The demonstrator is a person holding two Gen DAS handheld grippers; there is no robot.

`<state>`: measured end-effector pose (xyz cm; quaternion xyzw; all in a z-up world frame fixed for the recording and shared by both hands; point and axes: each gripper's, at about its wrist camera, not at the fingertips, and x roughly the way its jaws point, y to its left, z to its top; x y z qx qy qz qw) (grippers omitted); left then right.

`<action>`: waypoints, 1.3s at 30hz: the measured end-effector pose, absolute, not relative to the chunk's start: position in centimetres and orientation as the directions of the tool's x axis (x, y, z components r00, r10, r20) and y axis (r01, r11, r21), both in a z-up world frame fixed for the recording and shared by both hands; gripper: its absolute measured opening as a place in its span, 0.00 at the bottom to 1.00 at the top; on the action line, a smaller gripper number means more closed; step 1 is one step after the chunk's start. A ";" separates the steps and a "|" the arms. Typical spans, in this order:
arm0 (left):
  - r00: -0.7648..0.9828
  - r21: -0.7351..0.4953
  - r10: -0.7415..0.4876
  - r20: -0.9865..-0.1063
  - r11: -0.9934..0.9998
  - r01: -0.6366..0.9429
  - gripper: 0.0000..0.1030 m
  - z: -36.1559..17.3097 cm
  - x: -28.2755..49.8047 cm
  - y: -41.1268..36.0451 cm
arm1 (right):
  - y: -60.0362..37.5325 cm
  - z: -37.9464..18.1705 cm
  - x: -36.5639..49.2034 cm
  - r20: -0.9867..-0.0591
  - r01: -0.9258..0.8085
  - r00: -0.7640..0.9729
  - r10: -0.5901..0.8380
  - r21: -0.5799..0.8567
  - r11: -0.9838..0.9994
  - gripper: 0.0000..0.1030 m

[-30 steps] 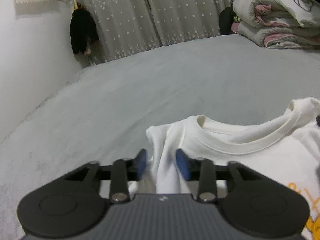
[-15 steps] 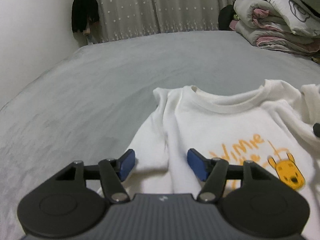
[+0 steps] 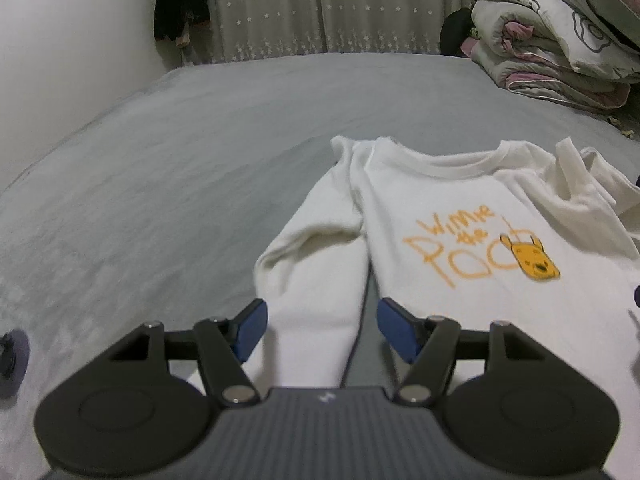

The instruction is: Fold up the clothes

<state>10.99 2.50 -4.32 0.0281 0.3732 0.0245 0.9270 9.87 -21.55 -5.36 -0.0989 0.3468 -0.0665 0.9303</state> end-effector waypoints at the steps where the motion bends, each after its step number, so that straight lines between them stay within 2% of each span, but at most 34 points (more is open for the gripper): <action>1: 0.717 0.062 0.065 -0.694 0.998 -0.031 0.61 -4.4 10.5 2.9 | -21.8 -5.3 9.4 -0.641 0.061 0.745 -0.185 -0.211 0.976 0.49; 9: 0.688 0.025 0.083 -0.721 0.995 -0.094 0.62 -5.4 9.2 5.9 | -23.7 -4.9 6.3 -0.714 0.090 0.694 -0.094 -0.043 0.995 0.51; 12: 0.670 0.028 0.094 -0.736 0.994 -0.109 0.54 -5.5 10.0 6.1 | -23.8 -4.4 5.9 -0.752 0.107 0.656 -0.061 0.013 0.994 0.51; 14: 0.664 0.026 0.093 -0.742 0.994 -0.110 0.47 -5.6 10.6 6.2 | -23.1 -3.6 5.4 -0.745 0.061 0.666 -0.026 0.020 0.998 0.51; 18: 0.670 0.030 0.089 -0.737 0.995 -0.099 0.24 -5.7 11.7 5.8 | -20.7 -2.3 4.2 -0.720 -0.046 0.693 0.030 -0.003 0.999 0.52; 22: 0.667 -0.019 0.077 -0.741 0.991 -0.135 0.10 -5.7 12.5 6.4 | -17.7 -1.7 2.9 -0.712 -0.184 0.688 0.137 0.011 0.983 0.52; 24: 0.674 0.001 0.119 -0.729 0.985 -0.173 0.03 -5.5 12.8 7.0 | -16.2 -1.6 2.3 -0.709 -0.250 0.680 0.190 0.020 0.968 0.52; 26: 0.672 0.029 0.180 -0.718 0.973 -0.230 0.03 -5.4 13.1 8.0 | -15.1 -1.5 1.9 -0.706 -0.297 0.671 0.227 0.025 0.955 0.52; 31: 0.640 -0.024 0.221 -0.736 0.936 -0.351 0.03 -5.6 13.5 12.7 | -13.0 -1.7 1.1 -0.710 -0.401 0.629 0.317 0.053 0.915 0.52; 35: 0.631 -0.133 0.136 -0.764 0.924 -0.359 0.05 -5.2 13.1 15.4 | -11.3 -1.8 0.5 -0.711 -0.480 0.589 0.385 0.076 0.874 0.52; 36: 0.633 -0.175 0.094 -0.768 0.920 -0.350 0.07 -5.0 12.9 16.0 | -10.9 -1.8 0.4 -0.711 -0.499 0.578 0.402 0.082 0.862 0.52; 38: 0.637 -0.245 0.006 -0.771 0.920 -0.305 0.20 -4.8 12.6 16.6 | -10.0 -2.0 0.0 -0.715 -0.532 0.560 0.419 0.077 0.843 0.52; 39: 0.639 -0.263 -0.028 -0.769 0.924 -0.276 0.33 -4.8 12.4 16.5 | -9.7 -2.1 -0.2 -0.717 -0.542 0.556 0.420 0.069 0.837 0.52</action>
